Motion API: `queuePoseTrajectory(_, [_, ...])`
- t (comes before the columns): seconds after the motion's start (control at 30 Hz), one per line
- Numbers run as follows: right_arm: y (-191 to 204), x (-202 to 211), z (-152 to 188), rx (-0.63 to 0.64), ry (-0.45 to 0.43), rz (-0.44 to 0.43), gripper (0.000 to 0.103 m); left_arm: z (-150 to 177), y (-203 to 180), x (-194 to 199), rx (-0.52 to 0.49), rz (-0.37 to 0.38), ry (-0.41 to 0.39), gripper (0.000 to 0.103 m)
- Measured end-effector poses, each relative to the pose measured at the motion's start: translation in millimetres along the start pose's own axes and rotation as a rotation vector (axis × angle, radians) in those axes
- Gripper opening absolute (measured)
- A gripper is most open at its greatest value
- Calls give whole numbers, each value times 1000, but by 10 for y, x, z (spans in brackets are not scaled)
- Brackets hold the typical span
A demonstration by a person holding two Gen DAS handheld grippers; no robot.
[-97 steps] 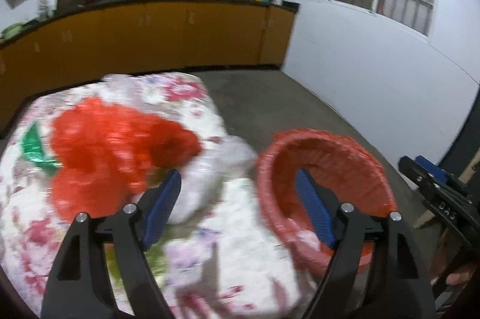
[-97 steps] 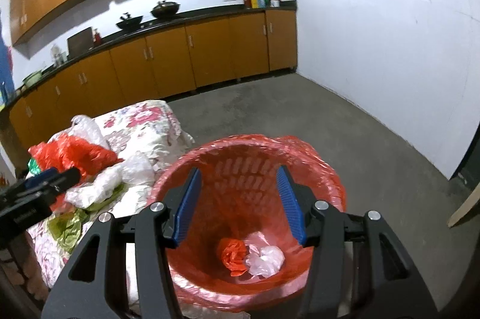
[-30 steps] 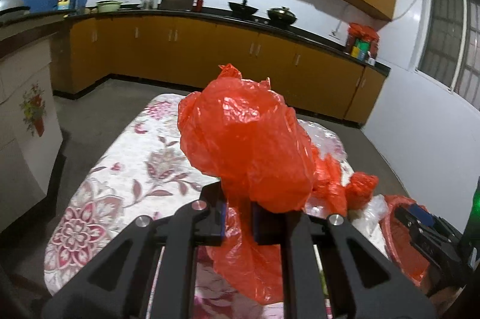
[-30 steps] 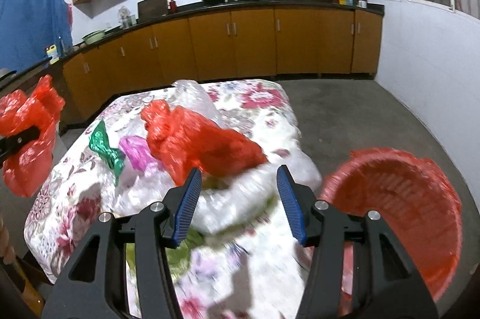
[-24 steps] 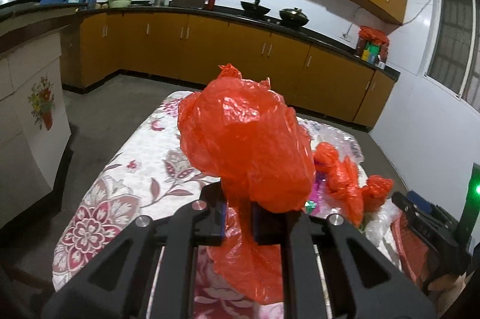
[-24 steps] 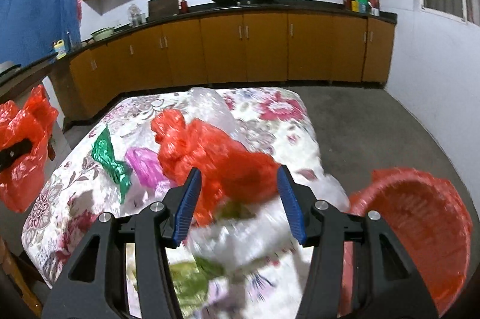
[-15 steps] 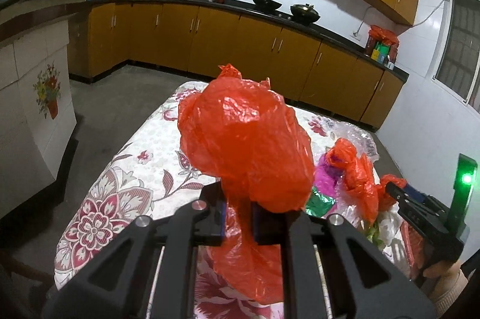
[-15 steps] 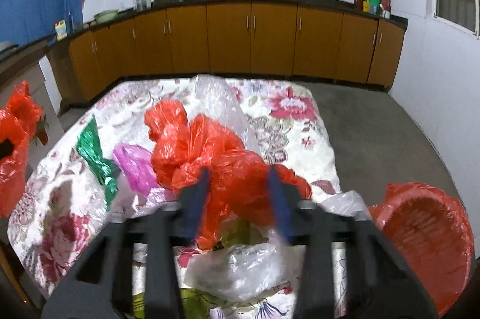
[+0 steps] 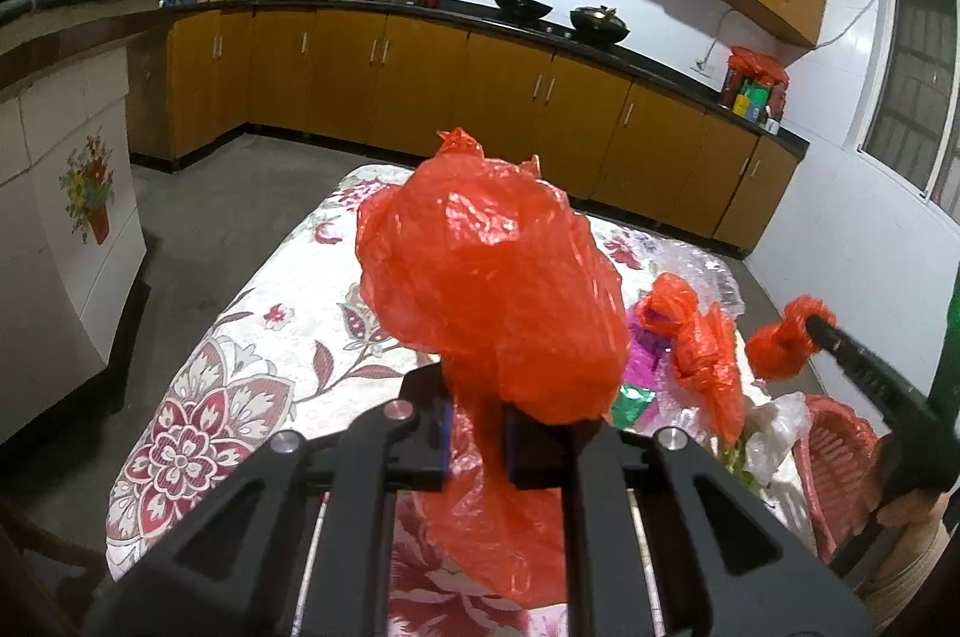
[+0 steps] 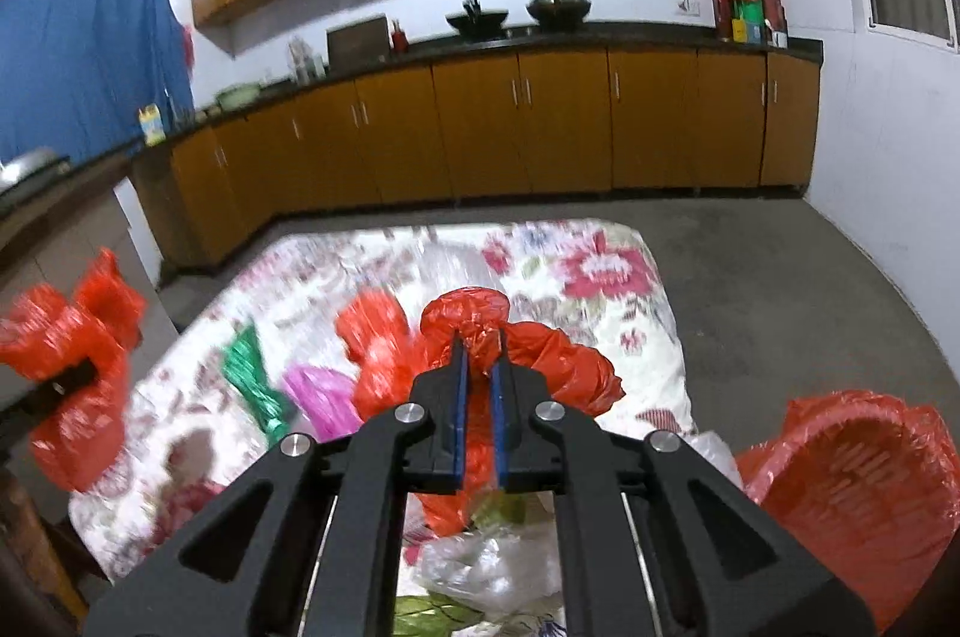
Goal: Collect trash
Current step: 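Move both red bags over the basket and release them inside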
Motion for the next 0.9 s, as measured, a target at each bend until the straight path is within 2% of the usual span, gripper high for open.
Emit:
queuePoseTrajectory(0.1, [-13, 185, -116, 1, -42, 0, 7, -15, -111, 33, -19, 21, -5, 13])
queuePoseTrajectory(0.33, [-320, 652, -220, 14, -118, 83, 7, -39, -540, 74, -68, 102, -4, 13])
queuePoseTrajectory(0.57, [-781, 1049, -129, -15, -139, 183, 7, 55, -1079, 89, -117, 207, 23, 13])
queuePoseTrajectory(0.9, [-1334, 1464, 88, -73, -136, 288, 7, 360, -2081, 111, -200, 388, 86, 13])
Point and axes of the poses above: each gripper's, at about its wrist camera, not at the fingertips, and x roughly against the way its jaws point, y to its left, z to its underside, the point moved 7 cm from there along -x, roughly the way its jaws point, and after that the axes turned 4 degrees about z, right-handed, at the moved point
